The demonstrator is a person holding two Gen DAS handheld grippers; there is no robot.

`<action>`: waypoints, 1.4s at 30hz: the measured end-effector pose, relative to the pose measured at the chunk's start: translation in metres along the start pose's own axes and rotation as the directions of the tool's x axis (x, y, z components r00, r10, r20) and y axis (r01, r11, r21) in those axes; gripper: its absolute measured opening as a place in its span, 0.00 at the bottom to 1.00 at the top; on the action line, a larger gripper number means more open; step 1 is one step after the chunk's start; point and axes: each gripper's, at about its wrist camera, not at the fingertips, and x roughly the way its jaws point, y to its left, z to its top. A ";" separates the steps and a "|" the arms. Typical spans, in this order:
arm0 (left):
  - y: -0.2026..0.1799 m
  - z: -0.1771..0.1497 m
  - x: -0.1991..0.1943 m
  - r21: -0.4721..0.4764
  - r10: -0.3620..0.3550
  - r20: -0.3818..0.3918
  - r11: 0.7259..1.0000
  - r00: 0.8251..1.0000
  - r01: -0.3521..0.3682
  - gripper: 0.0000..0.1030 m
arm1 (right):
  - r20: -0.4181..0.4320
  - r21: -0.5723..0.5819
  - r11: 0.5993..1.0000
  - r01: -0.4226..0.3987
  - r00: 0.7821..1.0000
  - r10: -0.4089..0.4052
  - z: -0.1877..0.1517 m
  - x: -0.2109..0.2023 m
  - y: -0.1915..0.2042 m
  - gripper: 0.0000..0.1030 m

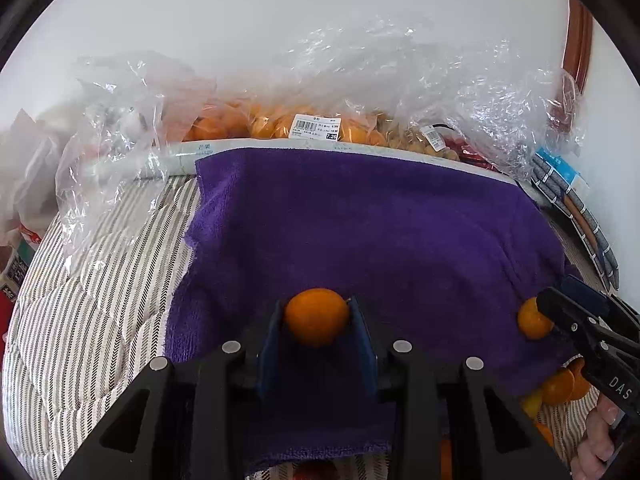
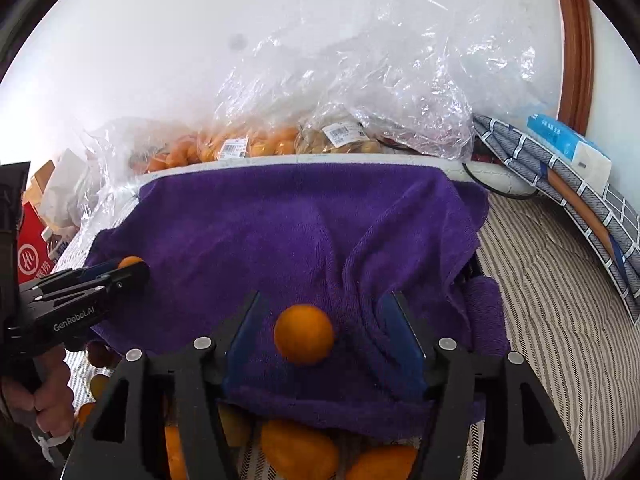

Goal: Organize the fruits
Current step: 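Release the orange onto the towel with the left gripper while the right grasps another orange, then grasp the small red fruit with the left gripper while the right lifts its orange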

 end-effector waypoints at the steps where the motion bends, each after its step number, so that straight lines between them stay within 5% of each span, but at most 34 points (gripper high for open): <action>1: 0.000 0.000 -0.002 0.000 -0.001 0.012 1.000 1.000 0.001 0.36 | 0.014 0.008 1.000 0.003 1.000 -0.003 0.001 -0.004 0.000 0.60; 3: 0.000 0.000 -0.009 0.001 0.000 0.040 1.000 0.999 0.000 0.58 | 0.032 0.009 1.000 0.005 0.999 -0.005 0.004 -0.010 0.000 0.60; 11: 0.004 0.001 -0.027 -0.027 -0.006 0.109 1.000 0.994 0.009 0.60 | 0.054 0.017 0.993 0.117 0.992 -0.118 0.000 -0.046 -0.009 0.60; 23: 0.023 -0.020 -0.058 -0.076 0.033 0.193 0.997 0.981 -0.019 0.65 | -0.053 0.027 0.995 0.092 0.994 -0.091 -0.052 -0.061 -0.026 0.56; 32: 0.042 -0.053 -0.085 -0.085 0.049 0.126 0.996 0.991 -0.039 0.65 | -0.132 0.011 0.998 0.068 0.989 -0.066 -0.066 -0.037 -0.023 0.41; 42: 0.025 -0.070 -0.090 -0.043 -0.066 0.011 0.997 0.998 0.066 0.65 | -0.099 0.027 0.998 0.055 0.994 -0.053 -0.081 -0.058 -0.021 0.40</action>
